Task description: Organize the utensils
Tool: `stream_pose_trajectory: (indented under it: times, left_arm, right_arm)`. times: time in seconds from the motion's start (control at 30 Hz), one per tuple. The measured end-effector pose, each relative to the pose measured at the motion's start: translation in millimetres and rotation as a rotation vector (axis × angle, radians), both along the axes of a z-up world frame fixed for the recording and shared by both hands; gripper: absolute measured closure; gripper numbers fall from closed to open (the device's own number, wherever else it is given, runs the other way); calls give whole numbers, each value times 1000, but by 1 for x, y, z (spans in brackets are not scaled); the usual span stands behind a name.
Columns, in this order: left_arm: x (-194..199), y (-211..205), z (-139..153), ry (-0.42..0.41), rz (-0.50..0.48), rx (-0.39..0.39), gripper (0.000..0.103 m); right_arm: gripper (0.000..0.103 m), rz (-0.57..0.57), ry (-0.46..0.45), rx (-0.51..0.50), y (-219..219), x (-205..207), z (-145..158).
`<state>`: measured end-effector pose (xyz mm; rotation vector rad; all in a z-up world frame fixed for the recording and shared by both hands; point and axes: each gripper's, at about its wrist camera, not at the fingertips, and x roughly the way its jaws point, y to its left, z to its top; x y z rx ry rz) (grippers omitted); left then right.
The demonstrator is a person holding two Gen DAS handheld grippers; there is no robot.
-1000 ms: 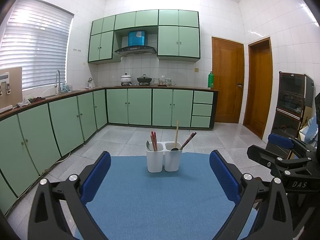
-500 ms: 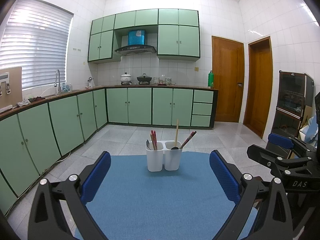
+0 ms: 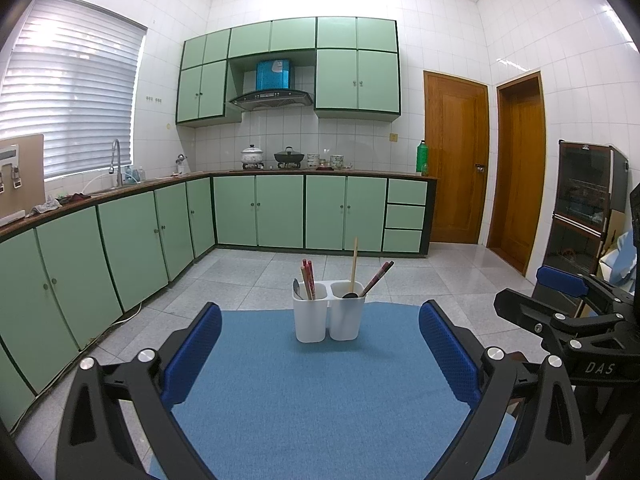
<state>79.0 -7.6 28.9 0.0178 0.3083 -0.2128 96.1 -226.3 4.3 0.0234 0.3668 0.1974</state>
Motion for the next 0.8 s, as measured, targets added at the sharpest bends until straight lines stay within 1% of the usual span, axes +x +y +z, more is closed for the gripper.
stream_pose_trajectory:
  times: [0.7, 0.8]
  left_arm:
    - [2, 2, -6, 7, 3, -4, 6]
    - [2, 2, -8, 7, 4, -4, 6]
  right_arm:
    - [5, 0, 4, -1, 0, 1, -2]
    - [5, 0, 5, -1, -1, 1, -7]
